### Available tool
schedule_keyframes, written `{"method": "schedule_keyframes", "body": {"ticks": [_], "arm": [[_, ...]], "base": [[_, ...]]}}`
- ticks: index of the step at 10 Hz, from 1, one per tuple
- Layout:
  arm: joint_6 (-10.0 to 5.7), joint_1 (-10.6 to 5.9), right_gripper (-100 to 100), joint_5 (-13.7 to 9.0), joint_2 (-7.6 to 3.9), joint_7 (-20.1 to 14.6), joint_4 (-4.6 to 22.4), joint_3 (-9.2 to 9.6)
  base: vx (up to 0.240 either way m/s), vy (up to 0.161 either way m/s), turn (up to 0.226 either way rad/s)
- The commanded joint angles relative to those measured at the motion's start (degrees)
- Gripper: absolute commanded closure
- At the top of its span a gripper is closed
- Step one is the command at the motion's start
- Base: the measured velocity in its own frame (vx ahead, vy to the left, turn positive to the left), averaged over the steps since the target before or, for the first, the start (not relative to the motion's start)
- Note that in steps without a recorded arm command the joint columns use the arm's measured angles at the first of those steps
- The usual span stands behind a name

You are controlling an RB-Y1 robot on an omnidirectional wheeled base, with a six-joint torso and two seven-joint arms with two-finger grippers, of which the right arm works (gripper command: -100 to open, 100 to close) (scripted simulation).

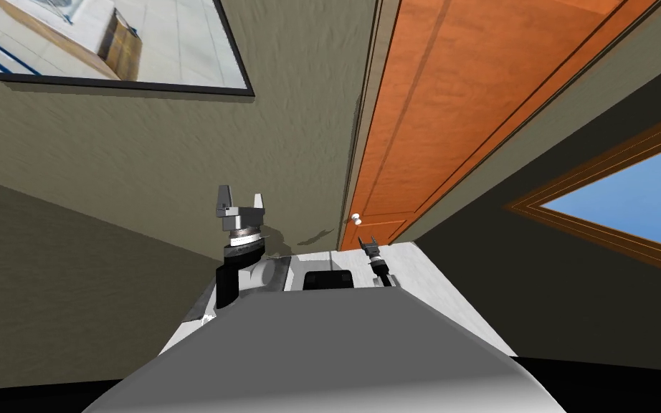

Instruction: Pull the door open

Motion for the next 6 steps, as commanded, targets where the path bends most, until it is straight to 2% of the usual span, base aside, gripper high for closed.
{"method": "schedule_keyframes", "body": {"ticks": [1,2,3,4,6], "arm": [[-0.46,-0.45,-100,0.58,0.26,1.41,1.66,-0.42],[-0.19,-0.33,-100,0.37,0.14,0.81,1.01,-0.26],[-1.66,-0.27,-100,-0.59,-1.48,0.62,2.95,-1.77],[-2.34,-0.22,-100,-1.06,-2.19,0.45,3.8,-2.46],[-3.83,-0.11,-100,-2.1,-3.73,0.08,5.69,-4.02]], "base": [[0.145,0.018,-0.038],[0.06,0.009,-0.005],[0.1,0.118,0.238],[0.167,0.172,0.186],[0.178,0.102,0.119]]}}
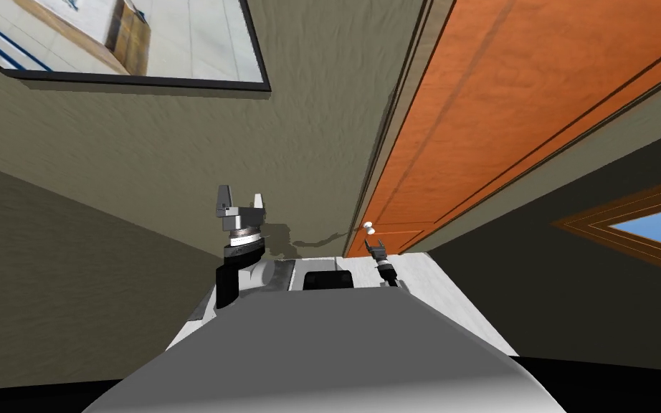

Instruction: Pull the door open

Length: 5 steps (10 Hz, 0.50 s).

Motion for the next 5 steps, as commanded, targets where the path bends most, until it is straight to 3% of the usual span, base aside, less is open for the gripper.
{"method": "schedule_keyframes", "body": {"ticks": [1,4,5], "arm": [[-1.29,0.26,-100,-0.8,-1.09,-0.28,1.22,-1.21],[-3.42,0.42,-100,-2.29,-3.19,-0.8,3.92,-3.42],[-3.42,0.42,-100,-2.29,-3.19,-0.8,3.92,-3.42]], "base": [[0.203,0.048,0.12],[0.203,0.014,0.128],[0.127,-0.012,0.056]]}}
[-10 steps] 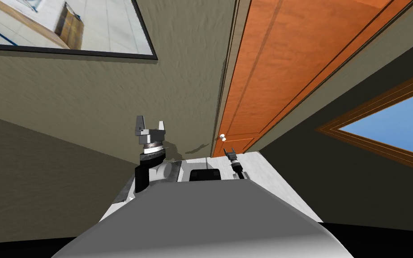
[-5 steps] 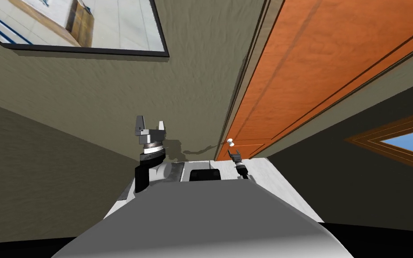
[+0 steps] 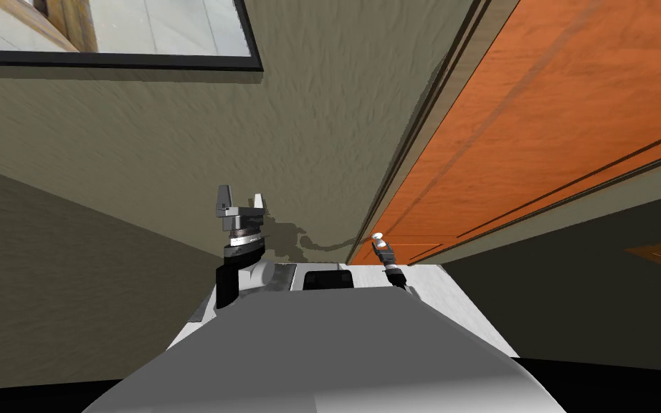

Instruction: Pull the door open

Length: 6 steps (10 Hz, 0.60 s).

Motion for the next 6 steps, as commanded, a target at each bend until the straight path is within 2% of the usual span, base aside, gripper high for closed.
{"method": "schedule_keyframes", "body": {"ticks": [1,2,3,6], "arm": [[-1.02,-0.41,-100,-0.49,-0.53,0.34,1.62,-0.73],[-0.45,-0.14,-100,-0.26,-0.29,0.1,0.69,-0.38],[-0.45,-0.14,100,-0.26,-0.29,0.1,0.69,-0.38],[-0.45,-0.14,100,-0.26,-0.29,0.1,0.69,-0.38]], "base": [[0.101,-0.023,0.058],[0.05,-0.014,0.015],[-0.006,0.002,-0.01],[-0.012,0.001,0.002]]}}
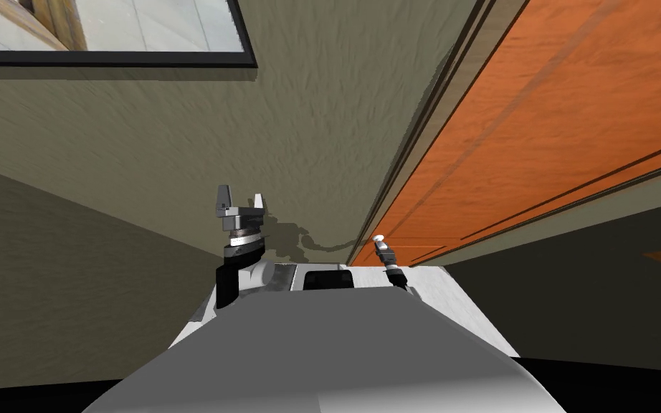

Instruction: Pull the door open

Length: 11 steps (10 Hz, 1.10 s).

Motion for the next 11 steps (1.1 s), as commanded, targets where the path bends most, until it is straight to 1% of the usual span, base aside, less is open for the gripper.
{"method": "schedule_keyframes", "body": {"ticks": [1,2,4,8,11], "arm": [[-0.09,0.05,100,-0.04,0.06,-0.03,-0.02,-0.02],[-0.09,0.05,100,-0.04,0.06,-0.03,-0.02,-0.02],[0.16,0.07,100,-1.62,-0.16,-3.08,-0.08,0.61],[0.37,0.14,100,-3.81,-0.4,-7.27,-0.22,1.43],[0.6,0.22,100,-6.16,-0.65,-11.91,-0.36,2.31]], "base": [[0.0,0.0,0.0],[0.0,0.0,0.0],[-0.047,-0.018,0.094],[-0.058,-0.021,0.077],[-0.054,-0.022,0.092]]}}
